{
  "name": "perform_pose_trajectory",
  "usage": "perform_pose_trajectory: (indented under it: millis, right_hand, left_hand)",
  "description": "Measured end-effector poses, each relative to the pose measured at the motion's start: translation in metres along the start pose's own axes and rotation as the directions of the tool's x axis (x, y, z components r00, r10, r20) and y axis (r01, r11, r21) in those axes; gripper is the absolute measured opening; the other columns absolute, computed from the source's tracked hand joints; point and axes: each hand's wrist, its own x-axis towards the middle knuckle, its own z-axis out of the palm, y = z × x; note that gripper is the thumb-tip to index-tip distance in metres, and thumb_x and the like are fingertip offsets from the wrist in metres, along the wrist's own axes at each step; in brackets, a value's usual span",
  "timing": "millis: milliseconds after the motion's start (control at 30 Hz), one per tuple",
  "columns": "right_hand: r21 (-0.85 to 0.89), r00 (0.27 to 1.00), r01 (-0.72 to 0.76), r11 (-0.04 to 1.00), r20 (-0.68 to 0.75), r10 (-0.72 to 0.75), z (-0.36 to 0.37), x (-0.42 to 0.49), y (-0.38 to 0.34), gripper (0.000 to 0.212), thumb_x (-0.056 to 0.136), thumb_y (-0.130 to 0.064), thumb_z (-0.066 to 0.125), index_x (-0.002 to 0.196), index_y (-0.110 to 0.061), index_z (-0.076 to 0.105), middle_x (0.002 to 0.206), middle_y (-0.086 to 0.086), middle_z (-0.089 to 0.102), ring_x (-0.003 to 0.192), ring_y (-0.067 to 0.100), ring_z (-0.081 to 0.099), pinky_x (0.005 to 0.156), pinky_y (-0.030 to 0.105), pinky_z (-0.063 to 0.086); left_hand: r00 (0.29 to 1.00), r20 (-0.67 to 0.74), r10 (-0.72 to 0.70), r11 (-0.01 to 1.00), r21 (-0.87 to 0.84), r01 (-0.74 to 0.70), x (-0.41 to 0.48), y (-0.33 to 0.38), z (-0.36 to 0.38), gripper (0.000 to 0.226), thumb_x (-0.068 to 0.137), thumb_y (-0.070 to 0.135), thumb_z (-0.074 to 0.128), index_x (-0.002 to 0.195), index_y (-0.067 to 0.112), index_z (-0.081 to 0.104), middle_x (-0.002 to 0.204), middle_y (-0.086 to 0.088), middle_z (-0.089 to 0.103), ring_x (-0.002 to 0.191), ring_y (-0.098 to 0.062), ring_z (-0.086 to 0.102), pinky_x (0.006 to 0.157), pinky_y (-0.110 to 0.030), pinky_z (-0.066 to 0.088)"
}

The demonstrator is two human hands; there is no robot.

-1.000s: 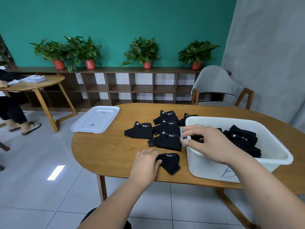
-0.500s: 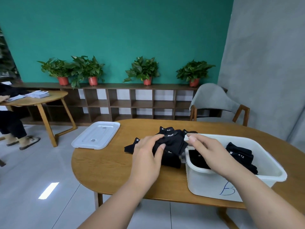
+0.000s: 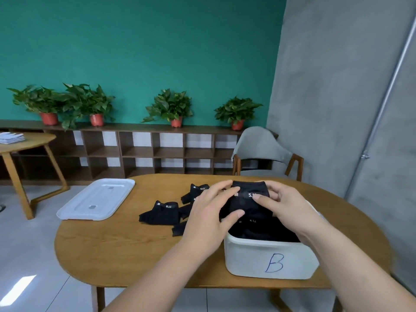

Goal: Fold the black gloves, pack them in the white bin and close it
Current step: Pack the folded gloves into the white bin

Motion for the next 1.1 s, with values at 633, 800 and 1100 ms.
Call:
perform_pose_trajectory:
  millis: [633, 800, 1100]
  right_hand:
    - [-0.419, 0.996, -0.059, 0.906, 0.038, 0.082, -0.122, -0.022, 0.03, 0.039, 0.094, 0.002, 0.069, 0.117, -0.03, 0.071, 0.107, -0.003, 0.079, 0.102, 0.018, 0.075, 0.099, 0.046, 0.059]
    - [-0.472, 0.987, -0.032, 0.881, 0.126, 0.103, -0.12, -0.019, 0.037, 0.038, 0.092, -0.003, 0.071, 0.114, -0.034, 0.071, 0.107, -0.003, 0.078, 0.102, 0.02, 0.074, 0.099, 0.046, 0.058]
    - [-0.676, 0.932, 0.007, 0.737, 0.272, 0.24, -0.115, -0.016, 0.042, 0.035, 0.086, -0.029, 0.076, 0.116, -0.048, 0.07, 0.109, -0.018, 0.074, 0.102, 0.01, 0.07, 0.095, 0.038, 0.056]
  left_hand:
    - [0.946, 0.322, -0.032, 0.981, -0.169, 0.091, 0.002, 0.006, 0.037, 0.014, 0.101, 0.035, 0.07, 0.108, 0.032, 0.083, 0.106, 0.025, 0.075, 0.109, 0.011, 0.061, 0.092, -0.001, 0.036]
    - [0.951, 0.307, -0.032, 0.98, -0.175, 0.09, 0.001, 0.008, 0.039, 0.013, 0.1, 0.033, 0.071, 0.106, 0.032, 0.083, 0.104, 0.028, 0.075, 0.11, 0.011, 0.061, 0.092, -0.001, 0.037]
    - [0.955, 0.291, -0.061, 0.97, -0.207, 0.125, -0.001, 0.012, 0.039, 0.012, 0.099, 0.027, 0.073, 0.106, 0.029, 0.082, 0.099, 0.022, 0.076, 0.105, 0.01, 0.062, 0.085, -0.001, 0.039]
